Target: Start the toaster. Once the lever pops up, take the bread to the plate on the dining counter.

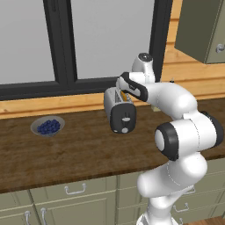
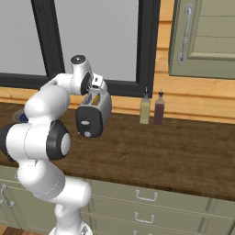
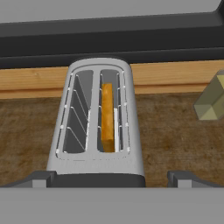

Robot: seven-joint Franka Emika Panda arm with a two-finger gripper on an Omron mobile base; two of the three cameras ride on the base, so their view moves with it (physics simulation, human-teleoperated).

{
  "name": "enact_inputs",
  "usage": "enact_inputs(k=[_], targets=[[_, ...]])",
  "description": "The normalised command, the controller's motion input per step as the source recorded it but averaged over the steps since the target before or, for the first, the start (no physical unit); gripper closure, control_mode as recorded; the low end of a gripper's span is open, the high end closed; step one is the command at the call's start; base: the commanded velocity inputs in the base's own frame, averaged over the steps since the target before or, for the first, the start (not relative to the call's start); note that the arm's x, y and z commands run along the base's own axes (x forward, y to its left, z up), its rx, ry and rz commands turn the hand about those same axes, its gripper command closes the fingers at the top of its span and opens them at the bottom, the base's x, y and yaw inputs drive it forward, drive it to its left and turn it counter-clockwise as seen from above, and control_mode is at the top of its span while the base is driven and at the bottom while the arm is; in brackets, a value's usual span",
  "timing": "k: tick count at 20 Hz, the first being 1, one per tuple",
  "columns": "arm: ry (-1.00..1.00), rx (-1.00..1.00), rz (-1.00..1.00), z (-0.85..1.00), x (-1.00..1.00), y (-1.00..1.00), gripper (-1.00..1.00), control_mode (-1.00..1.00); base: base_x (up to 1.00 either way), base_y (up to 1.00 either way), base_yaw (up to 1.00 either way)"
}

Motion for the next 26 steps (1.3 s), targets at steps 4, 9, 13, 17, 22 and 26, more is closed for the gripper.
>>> enact_inputs(k=[4,9,13,17,22,26], targets=[[0.0,0.0,0.0,0.0,0.0,0.0,-1.0,-1.0,0.0,0.0,0.0],[0.0,0.0,0.0,0.0,0.0,0.0,-1.0,-1.0,0.0,0.0,0.0],[0.0,0.0,0.0,0.0,0.0,0.0,-1.0,-1.0,0.0,0.0,0.0],[0.0,0.0,0.0,0.0,0.0,0.0,-1.0,-1.0,0.0,0.0,0.0],[0.0,0.0,0.0,0.0,0.0,0.0,-1.0,-1.0,0.0,0.0,0.0],[0.0,0.0,0.0,0.0,0.0,0.0,-1.0,-1.0,0.0,0.0,0.0]])
